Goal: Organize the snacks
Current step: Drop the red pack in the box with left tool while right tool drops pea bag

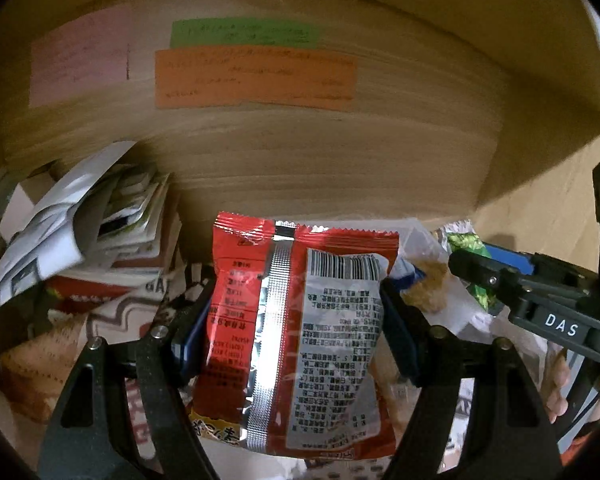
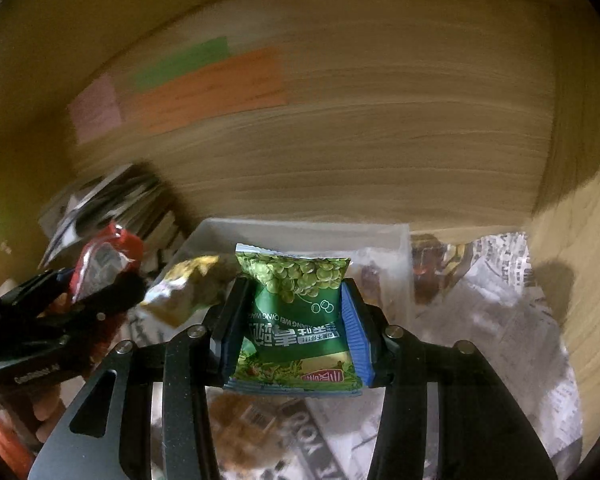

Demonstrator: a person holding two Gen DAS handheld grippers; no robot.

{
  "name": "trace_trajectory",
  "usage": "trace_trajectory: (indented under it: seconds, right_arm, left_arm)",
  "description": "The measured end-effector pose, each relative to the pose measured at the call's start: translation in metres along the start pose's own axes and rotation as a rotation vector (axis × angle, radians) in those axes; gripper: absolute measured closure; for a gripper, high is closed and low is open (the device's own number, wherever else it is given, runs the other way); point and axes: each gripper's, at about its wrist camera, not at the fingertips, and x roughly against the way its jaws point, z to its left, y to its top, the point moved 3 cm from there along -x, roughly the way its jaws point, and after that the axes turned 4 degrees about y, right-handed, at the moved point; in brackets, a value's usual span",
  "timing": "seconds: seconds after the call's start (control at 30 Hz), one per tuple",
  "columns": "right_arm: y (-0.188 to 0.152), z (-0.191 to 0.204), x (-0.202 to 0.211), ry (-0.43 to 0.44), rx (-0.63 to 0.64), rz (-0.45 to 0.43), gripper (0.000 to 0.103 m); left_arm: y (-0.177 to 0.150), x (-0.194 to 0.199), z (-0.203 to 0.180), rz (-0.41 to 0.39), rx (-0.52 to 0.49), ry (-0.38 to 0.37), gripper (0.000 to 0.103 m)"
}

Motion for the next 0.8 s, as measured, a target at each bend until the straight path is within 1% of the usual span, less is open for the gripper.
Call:
trace_trajectory:
  seconds: [0.2,0.33,0.47,0.57,0.7,0.8]
  right_arm:
    - [0.018,-0.009,-0.021,-0.051,-0.016,0.003,0.061]
    - [0.025,-0.014,-0.037,-0.078,-0.018,0.017,0.062]
    - [0.026,-0.019,-0.053,-0.105,-0.012,0.041,0.061]
    - [0.024,-0.024,-0.063,-0.109,-0.021,0.063,0.061]
    - [0.021,-0.026,-0.07,-0.114,-0.03,0.087,0.06]
    - [0.019,-0.024,-0.071,-0.118,-0.018,0.099,0.06]
  left_arm:
    - [0.014,-0.026,0.0,0.017,0.009,-0.001,0.028]
    - [0.017,-0.036,-0.002,0.027,0.004,-0.008,0.028]
    - [0.015,-0.044,-0.002,0.04,0.003,-0.003,0.028]
    - [0.015,-0.05,-0.002,0.044,0.001,0.012,0.028]
    - [0.014,-0.058,-0.002,0.051,0.011,0.034,0.028]
    - [0.013,-0.064,-0.001,0.075,0.029,0.036,0.028]
